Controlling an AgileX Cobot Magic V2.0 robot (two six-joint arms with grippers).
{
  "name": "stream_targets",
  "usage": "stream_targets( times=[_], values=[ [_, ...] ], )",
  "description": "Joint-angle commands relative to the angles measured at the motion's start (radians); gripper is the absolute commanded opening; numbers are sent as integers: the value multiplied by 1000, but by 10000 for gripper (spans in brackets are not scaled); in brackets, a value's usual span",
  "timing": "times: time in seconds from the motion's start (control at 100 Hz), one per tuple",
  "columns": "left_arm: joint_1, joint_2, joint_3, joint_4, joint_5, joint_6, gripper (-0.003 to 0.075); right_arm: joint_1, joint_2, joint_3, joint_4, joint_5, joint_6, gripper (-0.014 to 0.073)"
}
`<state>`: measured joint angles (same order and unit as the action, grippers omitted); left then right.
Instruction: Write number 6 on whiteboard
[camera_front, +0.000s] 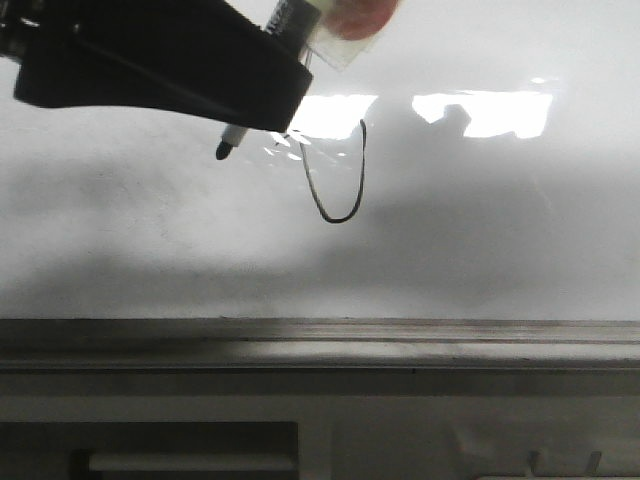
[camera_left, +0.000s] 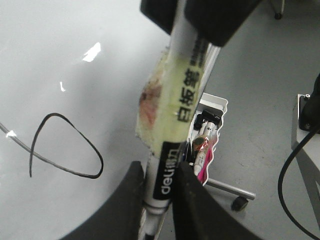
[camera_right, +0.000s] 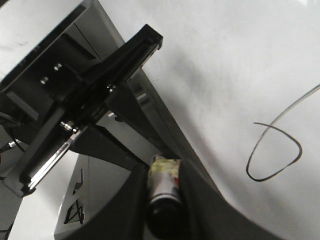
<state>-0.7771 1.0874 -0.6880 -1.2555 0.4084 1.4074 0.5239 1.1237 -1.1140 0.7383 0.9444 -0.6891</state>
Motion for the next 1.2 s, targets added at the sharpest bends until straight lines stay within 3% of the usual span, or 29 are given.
stream_targets(
  times=[0.0, 0.07, 0.14, 0.39, 0.56, 0.77, 1.19],
  values=[
    [-4, -11, -39, -36, -31, -11, -20, -2, -16, -32, 46, -10, -14, 238],
    [-4, -13, -39, -36, -35, -11, -20, -2, -16, -32, 34, -29, -14, 347],
    [-4, -22, -39, -36, -46, -37, -20, -13, -23, -32, -10, -54, -14, 391],
    [-4, -193, 83, -46, -265, -232, -20, -183, -132, -7, -50, -20, -7, 384],
    [-4, -312, 164, -257, -480, -267, -20, -242, -238, 120, -50, -93, -7, 384],
    [-4, -274, 161, -348, -589, -267, -20, -242, -282, 244, -2, -161, -7, 384],
    [-4, -142, 137, -343, -676, -267, -20, -242, -282, 263, 0, -157, -7, 384]
  ],
)
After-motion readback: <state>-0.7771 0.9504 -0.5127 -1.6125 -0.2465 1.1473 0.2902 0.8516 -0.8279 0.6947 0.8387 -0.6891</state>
